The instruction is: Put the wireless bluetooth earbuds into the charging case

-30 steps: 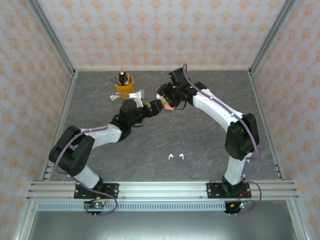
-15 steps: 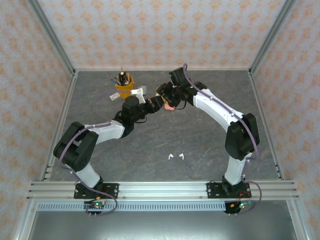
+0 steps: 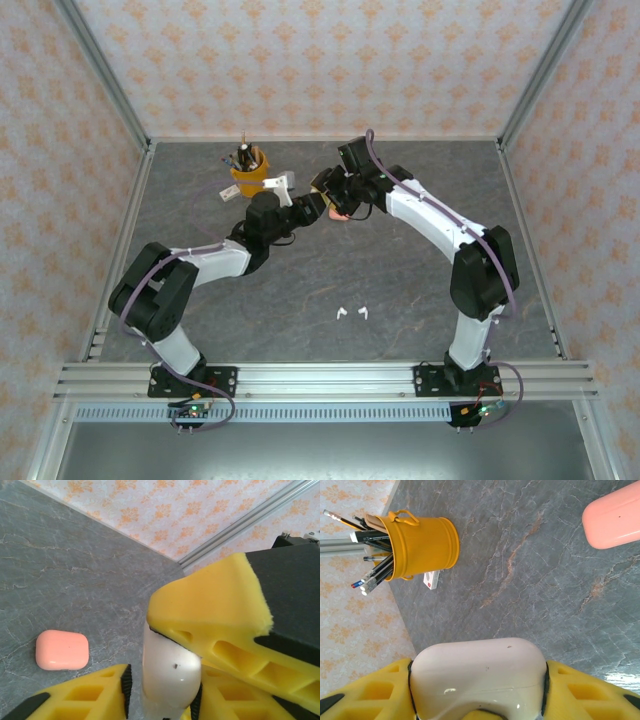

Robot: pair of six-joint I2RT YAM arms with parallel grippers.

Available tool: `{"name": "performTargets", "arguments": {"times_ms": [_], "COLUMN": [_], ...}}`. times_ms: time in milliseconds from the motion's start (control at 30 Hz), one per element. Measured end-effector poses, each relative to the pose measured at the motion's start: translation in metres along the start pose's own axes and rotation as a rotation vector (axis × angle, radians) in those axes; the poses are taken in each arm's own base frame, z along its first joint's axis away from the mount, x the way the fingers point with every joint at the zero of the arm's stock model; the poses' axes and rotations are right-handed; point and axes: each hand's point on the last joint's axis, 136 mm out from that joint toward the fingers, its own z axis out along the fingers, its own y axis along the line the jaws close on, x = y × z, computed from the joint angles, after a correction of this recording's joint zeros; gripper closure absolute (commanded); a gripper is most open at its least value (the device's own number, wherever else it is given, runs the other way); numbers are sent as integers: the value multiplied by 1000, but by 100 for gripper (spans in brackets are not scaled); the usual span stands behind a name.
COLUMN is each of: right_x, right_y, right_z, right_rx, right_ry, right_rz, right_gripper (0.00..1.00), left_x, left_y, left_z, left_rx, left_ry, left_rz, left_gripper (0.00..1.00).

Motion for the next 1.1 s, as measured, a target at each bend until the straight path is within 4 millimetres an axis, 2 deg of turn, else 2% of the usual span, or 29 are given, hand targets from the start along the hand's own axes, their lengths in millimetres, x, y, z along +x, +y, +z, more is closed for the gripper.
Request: {"name": "performTargets", "arguments": {"times_ms": [167, 333, 433, 600, 733, 800, 933, 1100], "right_x": [-3, -5, -8, -37, -66, -73, -63, -32], "right_y": [-2, -1, 1, 4, -10, -19, -35, -33], "right_z": [1, 0, -6, -36, -66, -76, -83, -99], "right_rx": [-3, -8, -21, -74, -103, -110, -119, -245], "right_ry": [-4, -9, -13, -80, -157, -183, -184, -139], "right_rz": [16, 28, 35, 62, 67, 42, -89, -280], "right_gripper": [46, 31, 27, 26, 26, 26, 26, 26], "left_x": [0, 0, -1, 0, 4, 3, -16, -47], "left_y": [0, -2, -3, -4, -8, -15, -43, -71], "left_z": [3, 5, 5, 5, 0, -7, -29, -60], "left_rx": [1, 12, 14, 18, 23, 35, 94, 174], "left_ry": [1, 5, 3, 11, 49, 72, 84, 62], "left_rz": [-6, -5, -7, -4, 29, 60, 149, 243], "left_gripper": [76, 80, 82, 84, 86, 87, 87, 87]}}
